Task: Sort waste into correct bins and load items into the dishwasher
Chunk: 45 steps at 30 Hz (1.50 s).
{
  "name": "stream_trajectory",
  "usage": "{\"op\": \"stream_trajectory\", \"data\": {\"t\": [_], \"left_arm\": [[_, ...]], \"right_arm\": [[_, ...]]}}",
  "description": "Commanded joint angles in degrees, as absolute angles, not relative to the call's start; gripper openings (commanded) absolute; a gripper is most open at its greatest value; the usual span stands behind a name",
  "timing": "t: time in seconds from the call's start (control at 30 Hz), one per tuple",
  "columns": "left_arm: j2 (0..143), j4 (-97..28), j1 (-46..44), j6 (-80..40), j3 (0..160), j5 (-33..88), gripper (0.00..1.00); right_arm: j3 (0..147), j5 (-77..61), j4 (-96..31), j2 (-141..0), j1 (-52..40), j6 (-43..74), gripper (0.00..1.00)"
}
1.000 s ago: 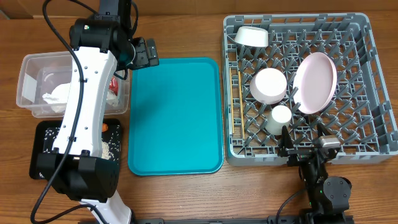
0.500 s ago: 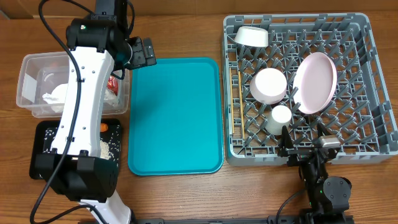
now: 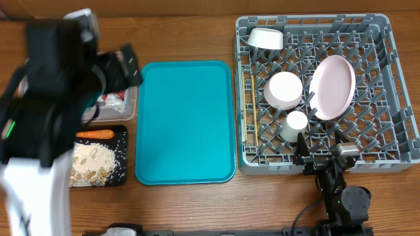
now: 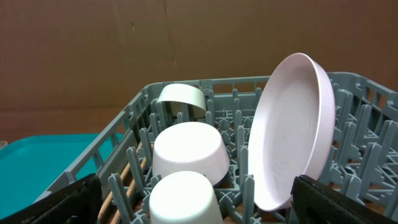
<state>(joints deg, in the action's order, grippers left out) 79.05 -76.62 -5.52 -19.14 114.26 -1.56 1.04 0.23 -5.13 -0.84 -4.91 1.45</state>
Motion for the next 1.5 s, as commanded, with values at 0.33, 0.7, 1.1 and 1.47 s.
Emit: {"op": "stream_trajectory", "data": {"t": [0.33, 0.7, 1.1, 1.47], "left_arm": [[54.46, -77.01, -5.32, -19.31, 89.86, -3.27, 1.0], [37.63, -51.59, -5.32, -19.68, 47.9, -3.33, 1.0], [26.65, -16.12, -5.32, -20.18, 16.84, -3.4, 1.0], [19.51, 0.16, -5.32, -20.23, 2.44, -2.96, 1.0]], "right_arm": [[0.45, -0.14, -4.84, -0.16, -4.75, 1.06, 1.0], [0.45, -0.14, -4.84, -0.16, -4.75, 1.06, 1.0], [0.45, -0.14, -4.84, -0.16, -4.75, 1.06, 1.0], [0.45, -0.14, -4.82, -0.16, -4.75, 1.04, 1.0]]}}
